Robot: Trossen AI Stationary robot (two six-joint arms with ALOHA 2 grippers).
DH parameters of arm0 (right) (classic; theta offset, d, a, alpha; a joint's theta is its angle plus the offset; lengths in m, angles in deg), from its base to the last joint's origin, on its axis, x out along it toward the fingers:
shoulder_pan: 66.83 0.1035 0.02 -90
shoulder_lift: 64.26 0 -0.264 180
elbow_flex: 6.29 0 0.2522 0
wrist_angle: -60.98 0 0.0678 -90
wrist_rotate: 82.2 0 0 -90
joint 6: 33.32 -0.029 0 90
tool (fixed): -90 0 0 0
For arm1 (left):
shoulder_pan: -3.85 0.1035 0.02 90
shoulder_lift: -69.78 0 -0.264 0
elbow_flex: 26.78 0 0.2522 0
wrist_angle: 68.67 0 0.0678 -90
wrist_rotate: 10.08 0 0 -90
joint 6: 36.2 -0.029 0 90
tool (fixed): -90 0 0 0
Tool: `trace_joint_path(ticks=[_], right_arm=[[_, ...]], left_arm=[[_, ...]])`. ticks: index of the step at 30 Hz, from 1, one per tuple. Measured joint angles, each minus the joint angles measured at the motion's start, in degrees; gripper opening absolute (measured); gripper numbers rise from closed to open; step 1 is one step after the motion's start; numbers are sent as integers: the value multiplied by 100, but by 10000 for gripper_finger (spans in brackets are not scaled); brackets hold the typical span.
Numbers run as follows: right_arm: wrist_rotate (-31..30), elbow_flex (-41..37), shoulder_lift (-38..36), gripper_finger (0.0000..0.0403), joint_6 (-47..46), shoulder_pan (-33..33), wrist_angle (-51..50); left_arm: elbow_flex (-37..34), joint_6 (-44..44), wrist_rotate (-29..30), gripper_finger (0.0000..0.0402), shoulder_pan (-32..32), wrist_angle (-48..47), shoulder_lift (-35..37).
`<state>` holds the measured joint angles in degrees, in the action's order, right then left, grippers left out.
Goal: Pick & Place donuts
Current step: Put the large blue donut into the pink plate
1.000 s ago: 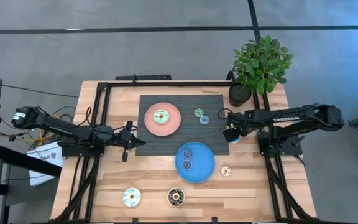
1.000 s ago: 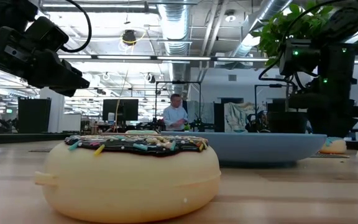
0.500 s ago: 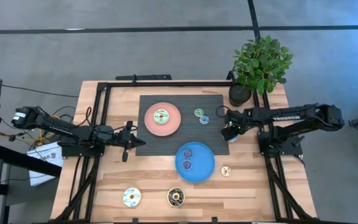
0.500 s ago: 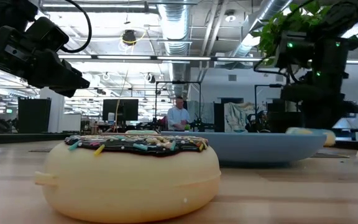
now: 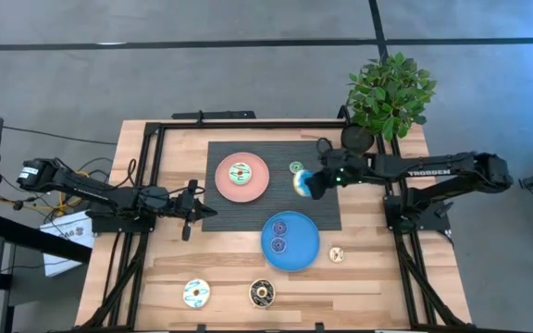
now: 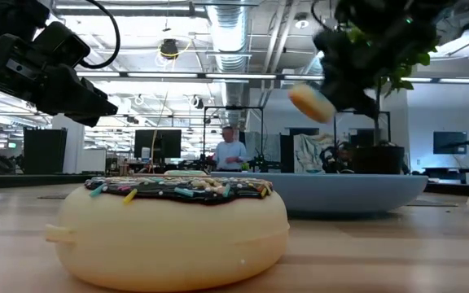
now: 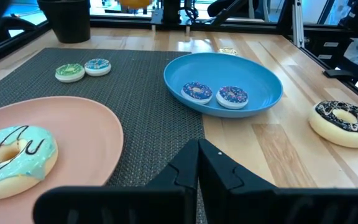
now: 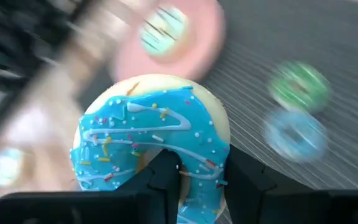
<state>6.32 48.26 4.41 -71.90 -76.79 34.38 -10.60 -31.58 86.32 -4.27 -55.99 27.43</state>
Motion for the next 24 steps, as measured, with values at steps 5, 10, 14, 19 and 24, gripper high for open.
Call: trace_joint_path(ticks=[5,10,14,19,24], right_arm=[[0,487,478,92,26,173,643],[13,1592,1474,92,296,243,269],[22,2901,2535,92,668,193,-868],[147,4643,3883,92,1073,27,-2401],[288,6143,5009,92,1214,-178,-3648]], left_arm=[[0,-9,2,0,0,0,-2],[0,-96,28,0,0,-2,-2],[0,-96,28,0,0,-3,-2],[2,-96,19,0,0,-5,-2],[2,-98,-61,0,0,-17,-2]])
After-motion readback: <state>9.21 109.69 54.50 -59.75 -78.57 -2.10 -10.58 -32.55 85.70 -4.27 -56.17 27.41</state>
